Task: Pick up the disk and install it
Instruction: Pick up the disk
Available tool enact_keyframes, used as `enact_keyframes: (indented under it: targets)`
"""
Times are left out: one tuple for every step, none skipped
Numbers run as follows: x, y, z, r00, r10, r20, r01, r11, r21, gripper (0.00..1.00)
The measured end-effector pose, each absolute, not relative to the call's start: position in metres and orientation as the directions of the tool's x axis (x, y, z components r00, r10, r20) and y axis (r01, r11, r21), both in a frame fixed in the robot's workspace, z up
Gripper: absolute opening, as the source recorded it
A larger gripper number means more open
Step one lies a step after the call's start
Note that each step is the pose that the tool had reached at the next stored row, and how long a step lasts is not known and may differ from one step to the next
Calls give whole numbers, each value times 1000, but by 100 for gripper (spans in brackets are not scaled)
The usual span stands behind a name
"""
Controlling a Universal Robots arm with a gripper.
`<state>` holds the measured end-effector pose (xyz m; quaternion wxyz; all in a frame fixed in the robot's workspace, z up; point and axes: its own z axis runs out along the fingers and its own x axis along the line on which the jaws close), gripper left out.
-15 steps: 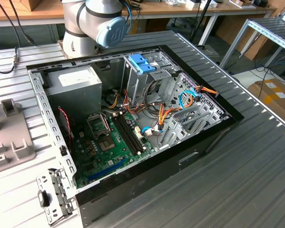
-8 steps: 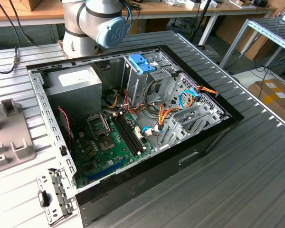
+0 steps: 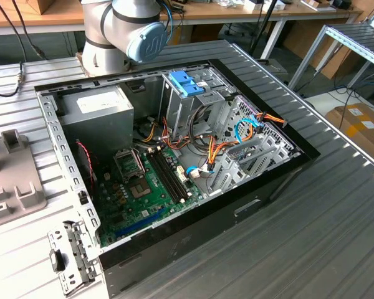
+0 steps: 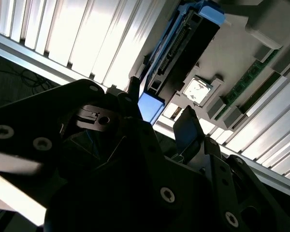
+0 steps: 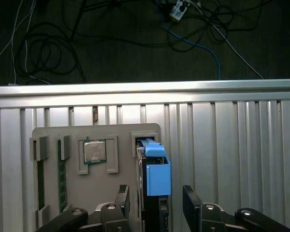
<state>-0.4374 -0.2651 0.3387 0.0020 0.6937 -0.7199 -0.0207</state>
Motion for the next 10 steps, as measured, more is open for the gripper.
enact_keyframes:
  targets:
    - [-437,-265,339,-38,-999,-26,-999,37,33,56]
    - [-437,-265,338,-38,-999,-26,-999,37,33,56]
    - [-437,-265,338,-38,-999,-26,-999,37,33,56]
    - [-437,-265,338,-38,-999,-26,-999,37,33,56]
    - [-437,-265,338,-38,-999,-26,-999,37,33,56]
    - [-437,-265,337,-38,-999,-26,-999,37,33,56]
    - [-437,-265,337,-37,-999,-26,-999,37,33,56]
    - [-437,-265,337,-38,-999,-26,-999,37,33,56]
    - [-437,-265,337,-38,-999,-26,-999,37,33,56]
    - [-437,-265,337,-38,-999,-26,-999,37,33,56]
